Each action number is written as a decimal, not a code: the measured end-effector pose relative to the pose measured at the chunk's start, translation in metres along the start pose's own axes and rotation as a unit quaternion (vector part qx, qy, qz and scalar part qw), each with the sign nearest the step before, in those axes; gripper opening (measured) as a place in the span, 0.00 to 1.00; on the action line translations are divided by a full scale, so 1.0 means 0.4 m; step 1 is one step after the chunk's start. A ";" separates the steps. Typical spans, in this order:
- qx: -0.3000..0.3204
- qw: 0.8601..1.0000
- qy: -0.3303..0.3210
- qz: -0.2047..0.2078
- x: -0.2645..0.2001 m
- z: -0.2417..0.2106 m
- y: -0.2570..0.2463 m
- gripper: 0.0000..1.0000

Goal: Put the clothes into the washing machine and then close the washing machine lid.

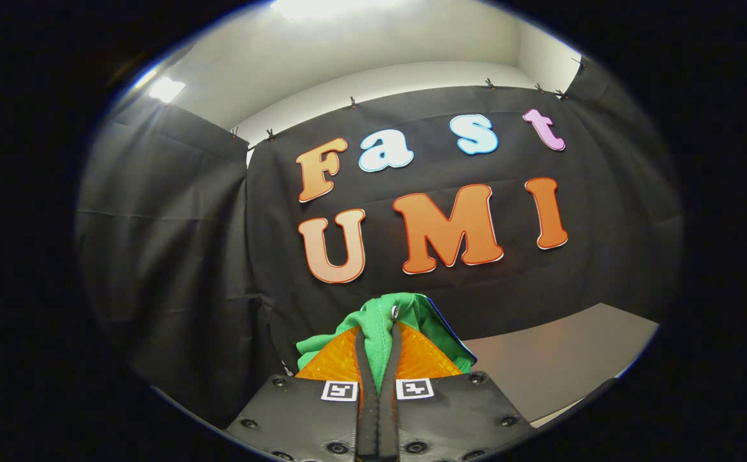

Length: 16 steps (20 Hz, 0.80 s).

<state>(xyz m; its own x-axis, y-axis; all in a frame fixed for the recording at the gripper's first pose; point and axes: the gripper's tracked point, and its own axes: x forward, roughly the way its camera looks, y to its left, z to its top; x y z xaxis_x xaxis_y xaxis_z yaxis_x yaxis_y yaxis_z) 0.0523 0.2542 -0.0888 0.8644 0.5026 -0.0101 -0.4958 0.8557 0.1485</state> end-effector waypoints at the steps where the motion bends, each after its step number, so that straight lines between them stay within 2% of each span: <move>1: -0.003 1.000 0.003 0.002 0.025 -0.016 0.029 0.08; 5: -0.002 1.000 0.025 0.002 0.133 -0.115 0.126 0.08; 9: 0.010 0.996 0.090 0.005 0.224 -0.284 0.196 0.08; 16: 0.042 0.985 0.165 -0.019 0.355 -0.536 0.205 0.08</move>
<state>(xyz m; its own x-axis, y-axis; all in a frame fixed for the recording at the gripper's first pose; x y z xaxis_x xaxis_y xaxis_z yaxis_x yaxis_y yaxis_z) 0.1165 0.4221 -0.2899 0.8011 0.4954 -0.3358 -0.4432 0.8681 0.2233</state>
